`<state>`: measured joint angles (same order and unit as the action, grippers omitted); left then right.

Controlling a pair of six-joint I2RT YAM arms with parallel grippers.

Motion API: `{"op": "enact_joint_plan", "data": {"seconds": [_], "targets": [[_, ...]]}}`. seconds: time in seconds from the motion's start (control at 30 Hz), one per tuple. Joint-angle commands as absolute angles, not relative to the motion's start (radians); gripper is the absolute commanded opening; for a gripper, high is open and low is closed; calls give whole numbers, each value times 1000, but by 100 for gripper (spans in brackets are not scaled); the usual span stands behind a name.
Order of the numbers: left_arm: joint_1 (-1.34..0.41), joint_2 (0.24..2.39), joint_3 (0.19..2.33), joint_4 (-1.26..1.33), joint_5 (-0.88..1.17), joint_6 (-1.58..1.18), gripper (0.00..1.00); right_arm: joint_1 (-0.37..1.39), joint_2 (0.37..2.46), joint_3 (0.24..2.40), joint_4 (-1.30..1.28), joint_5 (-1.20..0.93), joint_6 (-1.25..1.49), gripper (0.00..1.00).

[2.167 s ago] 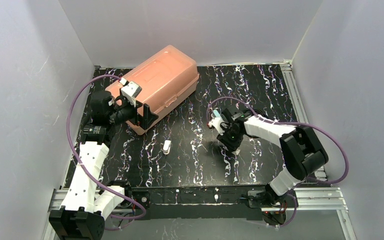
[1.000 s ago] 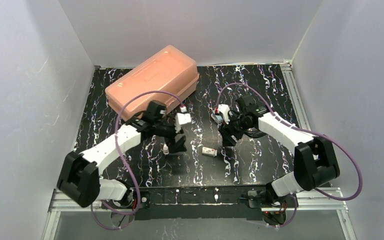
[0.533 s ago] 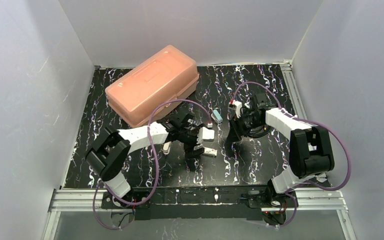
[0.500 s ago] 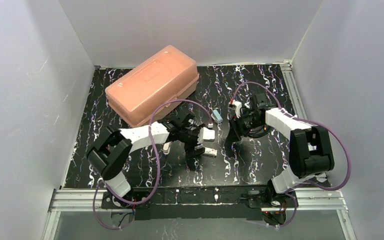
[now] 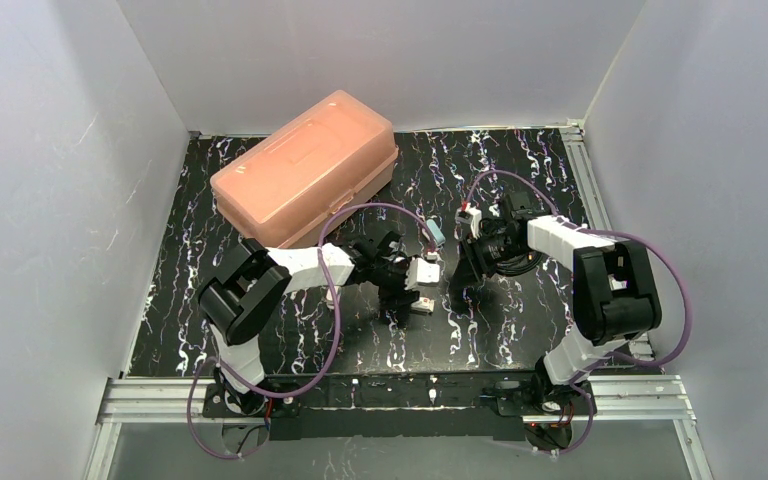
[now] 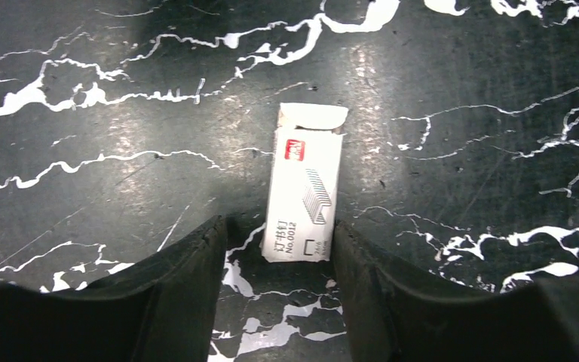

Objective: Load the staples into the stapler

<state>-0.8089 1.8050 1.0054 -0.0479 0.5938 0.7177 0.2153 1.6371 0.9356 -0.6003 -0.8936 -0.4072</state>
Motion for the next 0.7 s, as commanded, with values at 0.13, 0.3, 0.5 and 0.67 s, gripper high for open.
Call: {"op": "enact_joint_plan", "data": {"seconds": [0.13, 0.3, 0.5, 0.67], "targets": [[-815, 1785, 945, 64, 496, 610, 38, 210, 1703, 913, -525, -964, -344, 50], [-816, 1784, 926, 90, 416, 511, 31, 213, 1784, 921, -483, -991, -334, 49], [-825, 1757, 866, 165, 372, 433, 32, 219, 1827, 939, -456, -994, -329, 48], [-832, 1759, 867, 167, 354, 379, 45, 225, 1822, 928, -430, -971, -309, 49]]}}
